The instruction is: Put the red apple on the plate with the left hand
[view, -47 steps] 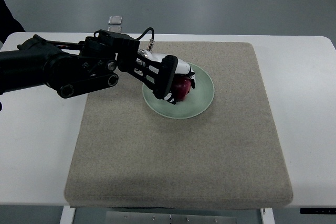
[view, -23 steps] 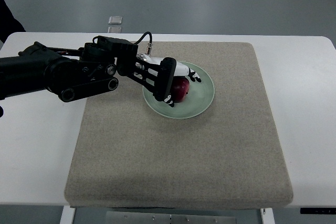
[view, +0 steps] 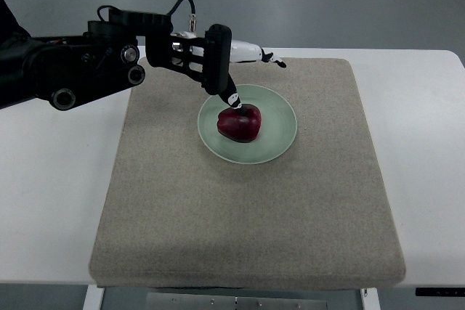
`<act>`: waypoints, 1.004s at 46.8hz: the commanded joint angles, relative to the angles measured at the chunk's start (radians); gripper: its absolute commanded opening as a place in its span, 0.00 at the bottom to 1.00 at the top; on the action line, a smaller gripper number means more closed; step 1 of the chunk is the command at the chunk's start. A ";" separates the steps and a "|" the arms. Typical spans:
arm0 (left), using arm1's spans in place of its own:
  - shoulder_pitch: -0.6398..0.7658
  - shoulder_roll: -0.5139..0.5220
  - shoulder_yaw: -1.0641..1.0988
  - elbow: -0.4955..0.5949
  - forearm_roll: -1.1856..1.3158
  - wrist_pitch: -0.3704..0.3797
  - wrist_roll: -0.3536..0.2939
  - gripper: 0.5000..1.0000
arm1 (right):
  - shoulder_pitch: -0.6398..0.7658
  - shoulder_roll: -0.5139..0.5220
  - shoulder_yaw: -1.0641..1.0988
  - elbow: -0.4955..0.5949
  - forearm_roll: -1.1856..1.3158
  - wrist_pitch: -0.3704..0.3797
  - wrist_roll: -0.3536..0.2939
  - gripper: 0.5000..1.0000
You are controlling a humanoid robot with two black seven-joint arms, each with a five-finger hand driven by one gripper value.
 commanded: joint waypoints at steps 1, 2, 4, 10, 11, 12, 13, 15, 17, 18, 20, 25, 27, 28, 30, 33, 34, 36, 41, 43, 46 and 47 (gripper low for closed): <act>0.010 0.032 -0.069 0.006 -0.047 0.005 0.000 0.99 | 0.000 0.000 -0.001 0.000 0.000 0.000 0.000 0.86; 0.010 0.043 -0.081 0.007 -0.069 0.010 0.000 0.99 | 0.000 0.000 -0.001 0.000 0.000 0.000 0.000 0.86; 0.012 0.058 -0.098 0.015 -0.121 0.020 0.002 0.99 | 0.000 0.000 0.000 0.000 0.001 0.000 0.000 0.86; 0.024 0.078 -0.133 0.062 -0.352 0.095 0.002 0.99 | 0.000 0.000 0.000 0.000 0.000 -0.001 0.000 0.86; 0.026 0.080 -0.136 0.073 -0.394 0.121 0.002 0.99 | 0.000 0.000 0.000 0.000 0.000 -0.001 0.000 0.86; 0.027 0.080 -0.138 0.085 -0.435 0.151 0.002 0.99 | 0.000 0.000 0.000 0.000 0.000 0.000 0.000 0.86; 0.029 0.080 -0.138 0.099 -0.477 0.178 0.002 0.99 | 0.000 0.000 0.000 0.000 0.001 0.000 0.000 0.86; 0.033 0.080 -0.138 0.127 -0.557 0.235 0.002 0.99 | 0.000 0.000 -0.001 0.000 0.000 0.000 0.000 0.86; 0.038 0.081 -0.138 0.151 -0.633 0.286 0.000 0.99 | 0.000 0.000 0.000 0.000 0.000 0.000 0.000 0.86; 0.039 0.081 -0.140 0.162 -0.675 0.309 -0.001 0.99 | 0.000 0.000 0.000 0.000 0.000 0.000 0.000 0.86; 0.047 0.081 -0.140 0.177 -0.756 0.349 -0.007 0.99 | 0.000 0.000 -0.001 0.000 0.000 0.000 0.000 0.86; 0.053 0.081 -0.143 0.196 -0.983 0.410 -0.015 0.99 | 0.000 0.000 0.000 0.000 0.000 0.000 0.000 0.86; 0.058 0.081 -0.149 0.203 -1.081 0.412 -0.015 0.99 | 0.000 0.000 0.000 0.000 0.000 0.000 0.000 0.86; 0.064 0.081 -0.156 0.210 -1.130 0.410 -0.015 1.00 | 0.000 0.000 0.000 0.000 0.000 0.000 0.000 0.86; 0.076 0.080 -0.179 0.228 -1.225 0.409 -0.018 1.00 | 0.000 0.000 0.000 0.000 0.000 0.000 0.000 0.86; 0.105 0.074 -0.238 0.254 -1.353 0.398 -0.046 1.00 | 0.000 0.000 0.000 0.000 0.000 0.000 0.000 0.86; 0.118 0.072 -0.260 0.260 -1.391 0.390 -0.061 1.00 | 0.000 0.000 -0.001 0.000 0.000 0.000 0.000 0.86; 0.150 0.071 -0.311 0.266 -1.452 0.364 -0.083 1.00 | 0.000 0.000 0.000 0.000 0.000 -0.001 0.000 0.86; 0.259 0.068 -0.448 0.283 -1.542 0.301 -0.100 1.00 | 0.000 0.000 0.000 0.000 0.000 -0.001 0.000 0.86; 0.299 0.066 -0.501 0.297 -1.546 0.300 -0.100 1.00 | 0.000 0.000 0.000 0.000 0.000 -0.001 0.000 0.86; 0.342 0.036 -0.581 0.325 -1.549 0.300 -0.100 1.00 | 0.000 0.000 0.000 0.000 0.000 0.000 0.000 0.86; 0.354 0.017 -0.606 0.335 -1.549 0.300 -0.100 1.00 | 0.000 0.000 -0.001 0.000 0.001 0.000 0.000 0.86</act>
